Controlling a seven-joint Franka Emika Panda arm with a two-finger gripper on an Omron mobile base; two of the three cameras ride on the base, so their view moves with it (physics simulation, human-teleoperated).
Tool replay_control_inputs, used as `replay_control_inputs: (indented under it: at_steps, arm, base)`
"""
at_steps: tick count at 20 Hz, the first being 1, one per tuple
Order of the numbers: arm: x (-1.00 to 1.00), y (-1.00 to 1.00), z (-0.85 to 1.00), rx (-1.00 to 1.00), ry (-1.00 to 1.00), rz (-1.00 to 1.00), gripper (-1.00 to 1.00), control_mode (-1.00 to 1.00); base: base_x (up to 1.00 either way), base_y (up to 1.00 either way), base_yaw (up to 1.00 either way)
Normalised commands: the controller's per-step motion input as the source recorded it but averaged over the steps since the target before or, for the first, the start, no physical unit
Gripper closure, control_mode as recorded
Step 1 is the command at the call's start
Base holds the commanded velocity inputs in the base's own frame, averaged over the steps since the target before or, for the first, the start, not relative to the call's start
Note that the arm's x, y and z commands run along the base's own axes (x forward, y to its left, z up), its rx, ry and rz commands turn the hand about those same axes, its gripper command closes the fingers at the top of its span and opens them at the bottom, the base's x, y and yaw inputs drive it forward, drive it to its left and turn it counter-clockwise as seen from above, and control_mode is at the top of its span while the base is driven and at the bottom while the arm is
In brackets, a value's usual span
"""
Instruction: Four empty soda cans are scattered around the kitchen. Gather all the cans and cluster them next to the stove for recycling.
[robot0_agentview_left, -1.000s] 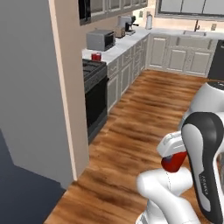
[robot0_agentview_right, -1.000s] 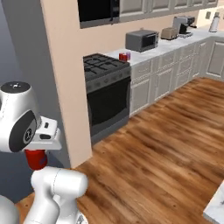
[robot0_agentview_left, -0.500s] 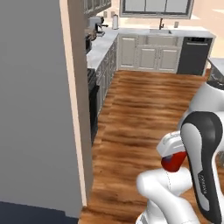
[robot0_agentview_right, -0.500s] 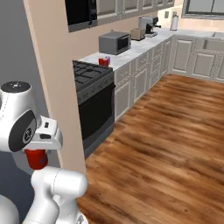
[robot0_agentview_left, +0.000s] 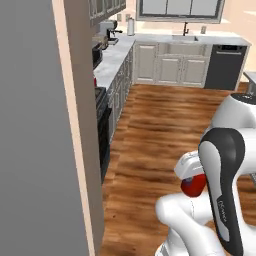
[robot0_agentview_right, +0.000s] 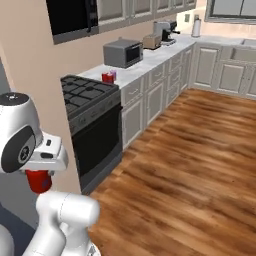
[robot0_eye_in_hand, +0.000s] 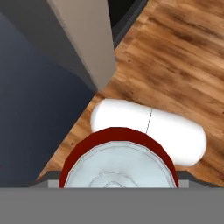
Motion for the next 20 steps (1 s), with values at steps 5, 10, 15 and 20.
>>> replay_control_inputs:
  at_steps: [5, 10, 15, 20]
  arm:
    - [0.00, 0.00, 0.00, 0.00, 0.00, 0.00, 1.00, 1.00]
    - [0.00, 0.00, 0.00, 0.00, 0.00, 0.00, 1.00, 1.00]
    - [0.00, 0.00, 0.00, 0.00, 0.00, 0.00, 1.00, 1.00]
    - [0.00, 0.00, 0.00, 0.00, 0.00, 0.00, 1.00, 1.00]
  base:
    - [0.41, -0.93, 0.15]
    - [0.72, -0.70, 0.15]
    - [0.99, -0.45, 0.34]
    - [1.00, -0.15, 0.39]
